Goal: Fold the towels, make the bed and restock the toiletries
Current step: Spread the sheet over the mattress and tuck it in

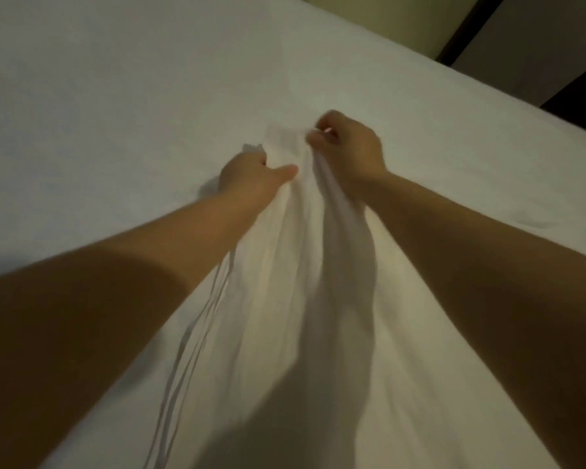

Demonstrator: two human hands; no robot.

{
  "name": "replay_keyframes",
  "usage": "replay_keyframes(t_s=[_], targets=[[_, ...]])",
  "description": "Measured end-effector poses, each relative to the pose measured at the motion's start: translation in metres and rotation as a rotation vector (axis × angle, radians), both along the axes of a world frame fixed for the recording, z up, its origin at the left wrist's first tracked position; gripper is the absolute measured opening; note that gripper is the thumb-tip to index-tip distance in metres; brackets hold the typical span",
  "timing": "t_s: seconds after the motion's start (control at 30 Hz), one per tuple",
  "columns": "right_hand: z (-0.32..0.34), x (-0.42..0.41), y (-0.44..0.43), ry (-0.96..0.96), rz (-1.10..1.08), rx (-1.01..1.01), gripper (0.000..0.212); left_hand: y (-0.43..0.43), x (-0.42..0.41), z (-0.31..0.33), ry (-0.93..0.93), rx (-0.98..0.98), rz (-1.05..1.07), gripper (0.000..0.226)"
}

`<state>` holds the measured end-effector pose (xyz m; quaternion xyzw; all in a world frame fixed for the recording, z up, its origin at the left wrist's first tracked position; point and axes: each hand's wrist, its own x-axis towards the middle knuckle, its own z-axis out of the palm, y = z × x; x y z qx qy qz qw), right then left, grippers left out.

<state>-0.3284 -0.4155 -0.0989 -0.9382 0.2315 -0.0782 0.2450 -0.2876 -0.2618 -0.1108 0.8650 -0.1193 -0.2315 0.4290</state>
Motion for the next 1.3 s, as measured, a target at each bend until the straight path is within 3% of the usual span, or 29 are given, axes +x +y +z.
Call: replay_keyframes(t_s=[0.07, 0.2, 0.3, 0.4, 0.5, 0.63, 0.77, 0.87, 1.03, 1.17, 1.23, 1.3], targets=[[-0.004, 0.001, 0.004, 0.03, -0.011, 0.041, 0.021, -0.008, 0.018, -0.008, -0.011, -0.004, 0.062, 0.039], [-0.006, -0.044, -0.04, 0.317, -0.107, -0.104, 0.035, -0.012, 0.022, -0.028, -0.081, 0.158, 0.097, 0.041], [0.009, -0.089, -0.088, 0.488, -0.056, -0.12, 0.042, -0.025, -0.007, -0.022, -0.417, 0.206, 0.087, 0.055], [0.02, -0.125, -0.122, 0.62, -0.097, 0.034, 0.045, -0.048, -0.044, -0.021, -0.775, 0.289, -0.271, 0.065], [0.016, -0.153, -0.154, 0.499, -0.142, -0.014, 0.026, -0.079, -0.061, -0.037, -0.71, 0.473, -0.537, 0.055], [-0.002, -0.171, -0.168, 0.206, -0.201, -0.122, 0.033, -0.108, -0.046, -0.051, -0.628, 0.455, -0.461, 0.048], [-0.003, -0.203, -0.191, 0.371, -0.335, -0.057, 0.049, -0.11, -0.032, -0.064, -0.741, 0.247, -0.309, 0.03], [0.002, -0.233, -0.22, 0.504, -0.316, -0.174, 0.035, -0.108, -0.036, -0.076, -0.805, 0.21, -0.258, 0.025], [-0.021, -0.237, -0.233, 0.38, -0.362, -0.465, 0.042, -0.112, -0.038, -0.086, -0.865, 0.197, -0.183, 0.021], [-0.045, -0.231, -0.219, 0.308, -0.679, -0.227, 0.052, -0.114, -0.038, -0.095, -0.888, 0.203, -0.185, 0.031], [-0.04, -0.23, -0.199, 0.244, -0.61, -0.317, 0.059, -0.113, -0.036, -0.096, -0.878, 0.206, -0.194, 0.036], [-0.037, -0.236, -0.158, 0.109, -0.313, -0.467, 0.062, -0.112, -0.034, -0.095, -0.862, 0.2, -0.19, 0.041]])
